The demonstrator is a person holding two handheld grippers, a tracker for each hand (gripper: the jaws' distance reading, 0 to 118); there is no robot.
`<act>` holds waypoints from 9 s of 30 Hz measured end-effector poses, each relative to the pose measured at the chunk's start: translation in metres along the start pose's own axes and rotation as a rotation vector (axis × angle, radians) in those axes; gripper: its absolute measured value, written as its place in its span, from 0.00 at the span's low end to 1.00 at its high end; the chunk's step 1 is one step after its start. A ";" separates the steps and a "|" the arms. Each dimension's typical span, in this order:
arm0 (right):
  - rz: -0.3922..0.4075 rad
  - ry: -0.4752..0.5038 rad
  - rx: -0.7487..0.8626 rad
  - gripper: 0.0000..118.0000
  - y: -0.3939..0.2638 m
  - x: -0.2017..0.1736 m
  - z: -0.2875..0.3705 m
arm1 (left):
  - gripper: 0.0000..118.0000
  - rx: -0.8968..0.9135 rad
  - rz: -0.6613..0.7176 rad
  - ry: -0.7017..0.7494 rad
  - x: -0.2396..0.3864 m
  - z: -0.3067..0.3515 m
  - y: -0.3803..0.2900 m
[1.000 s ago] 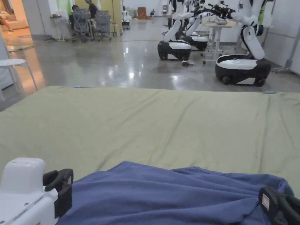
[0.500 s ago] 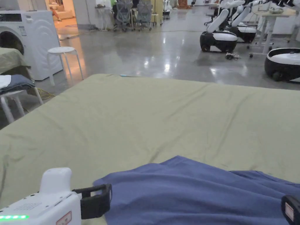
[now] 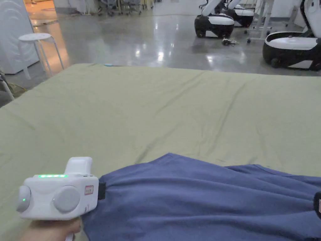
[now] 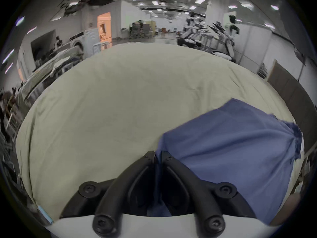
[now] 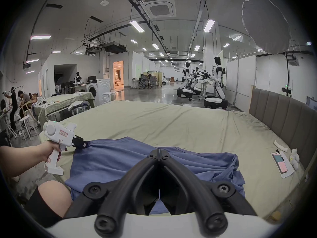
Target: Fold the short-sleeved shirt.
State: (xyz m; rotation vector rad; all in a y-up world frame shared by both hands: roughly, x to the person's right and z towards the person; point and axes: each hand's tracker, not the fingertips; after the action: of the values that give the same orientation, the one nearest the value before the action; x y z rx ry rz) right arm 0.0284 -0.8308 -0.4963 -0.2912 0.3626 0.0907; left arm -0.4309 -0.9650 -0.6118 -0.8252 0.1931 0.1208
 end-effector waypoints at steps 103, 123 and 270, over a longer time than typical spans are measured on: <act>0.044 -0.389 -0.055 0.08 0.038 0.314 -0.171 | 0.02 0.224 -0.031 0.145 0.043 0.018 0.180; 0.032 -0.358 -0.245 0.08 -0.087 0.241 0.065 | 0.03 0.097 -0.017 -0.010 -0.019 0.134 -0.044; -0.018 -0.391 0.310 0.02 0.437 0.267 -0.231 | 0.01 0.806 -0.168 0.136 0.104 0.206 0.469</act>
State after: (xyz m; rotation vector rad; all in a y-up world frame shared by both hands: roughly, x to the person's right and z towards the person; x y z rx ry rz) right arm 0.1383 -0.4725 -0.9148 0.0329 -0.0168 0.0709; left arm -0.3894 -0.4943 -0.8343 -0.0428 0.2728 -0.1680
